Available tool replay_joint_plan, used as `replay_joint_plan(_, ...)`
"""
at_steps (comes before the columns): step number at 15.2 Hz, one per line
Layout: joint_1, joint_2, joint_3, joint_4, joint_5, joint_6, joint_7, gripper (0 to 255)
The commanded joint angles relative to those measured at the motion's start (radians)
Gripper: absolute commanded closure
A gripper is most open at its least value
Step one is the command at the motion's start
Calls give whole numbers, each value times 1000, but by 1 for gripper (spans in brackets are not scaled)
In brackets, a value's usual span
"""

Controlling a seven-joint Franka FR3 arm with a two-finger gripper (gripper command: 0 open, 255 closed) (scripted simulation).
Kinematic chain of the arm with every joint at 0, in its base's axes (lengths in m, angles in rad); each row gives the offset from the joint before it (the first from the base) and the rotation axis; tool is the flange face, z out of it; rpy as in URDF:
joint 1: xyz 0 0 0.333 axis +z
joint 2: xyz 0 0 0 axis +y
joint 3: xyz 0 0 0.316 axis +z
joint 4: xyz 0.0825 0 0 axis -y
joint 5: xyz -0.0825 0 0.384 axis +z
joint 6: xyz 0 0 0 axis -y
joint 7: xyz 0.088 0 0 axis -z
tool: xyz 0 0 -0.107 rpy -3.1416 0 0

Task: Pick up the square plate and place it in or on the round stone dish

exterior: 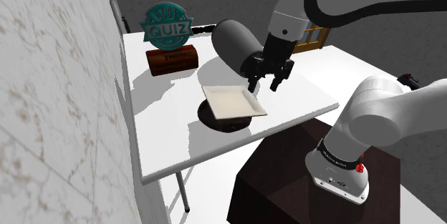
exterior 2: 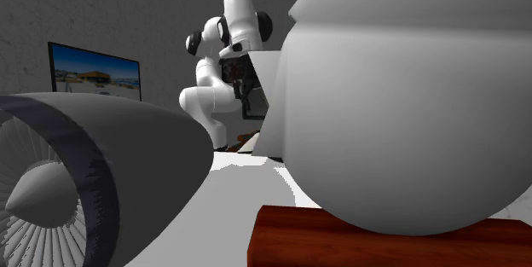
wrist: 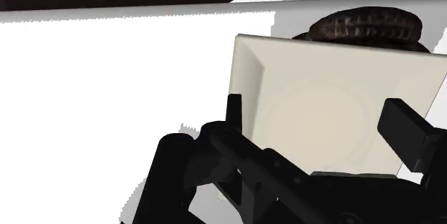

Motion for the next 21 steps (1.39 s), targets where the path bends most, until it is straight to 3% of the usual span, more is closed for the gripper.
replay_joint_plan(1, -24, -9, 8, -43, -28, 59, -12, 0)
replay_joint_plan(3, -48, -14, 17, -90, -52, 125, -23, 0)
replay_joint_plan(10, -30, 39, 49, -156, -15, 245, -30, 0)
replay_joint_plan(18, -28, 44, 51, -161, -12, 255, -31, 0)
replay_joint_plan(19, -28, 44, 51, -161, -12, 255, -31, 255)
replay_joint_plan(21, -28, 44, 51, -161, -12, 255, -31, 255)
